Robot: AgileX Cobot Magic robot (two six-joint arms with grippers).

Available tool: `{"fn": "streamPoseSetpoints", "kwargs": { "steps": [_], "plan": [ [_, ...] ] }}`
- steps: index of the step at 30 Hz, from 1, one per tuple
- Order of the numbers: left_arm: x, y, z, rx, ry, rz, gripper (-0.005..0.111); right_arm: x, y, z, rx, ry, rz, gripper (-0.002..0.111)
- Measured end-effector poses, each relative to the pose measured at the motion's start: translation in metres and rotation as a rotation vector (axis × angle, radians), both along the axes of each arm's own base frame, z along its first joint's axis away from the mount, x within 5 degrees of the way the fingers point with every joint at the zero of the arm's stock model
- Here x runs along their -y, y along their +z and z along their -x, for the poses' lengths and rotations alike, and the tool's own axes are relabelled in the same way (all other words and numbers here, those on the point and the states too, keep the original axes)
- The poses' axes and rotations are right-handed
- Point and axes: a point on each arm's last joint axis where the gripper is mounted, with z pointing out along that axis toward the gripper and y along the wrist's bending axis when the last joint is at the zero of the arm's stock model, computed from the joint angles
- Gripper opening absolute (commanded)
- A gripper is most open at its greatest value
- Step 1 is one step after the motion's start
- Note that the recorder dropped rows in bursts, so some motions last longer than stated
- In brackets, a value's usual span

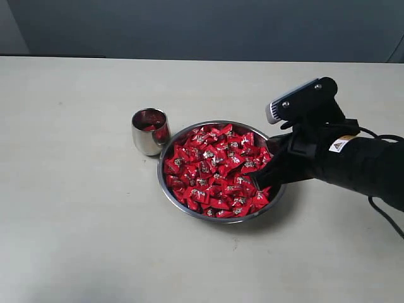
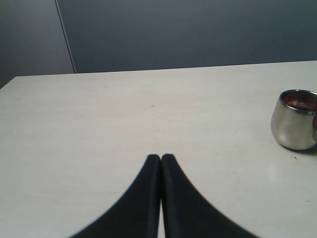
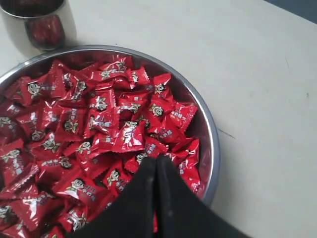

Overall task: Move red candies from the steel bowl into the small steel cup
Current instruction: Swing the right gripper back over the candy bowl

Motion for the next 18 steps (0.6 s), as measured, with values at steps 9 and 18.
{"fn": "streamPoseSetpoints", "kwargs": {
  "steps": [9, 18],
  "plan": [
    [0.000, 0.000, 0.000, 0.000, 0.000, 0.000, 0.000, -0.001, -0.005, 0.001, -0.026, 0.007, 0.014, 0.000],
    [0.000, 0.000, 0.000, 0.000, 0.000, 0.000, 0.000, -0.004, -0.021, -0.012, 0.018, -0.040, 0.049, 0.000]
  ]
}}
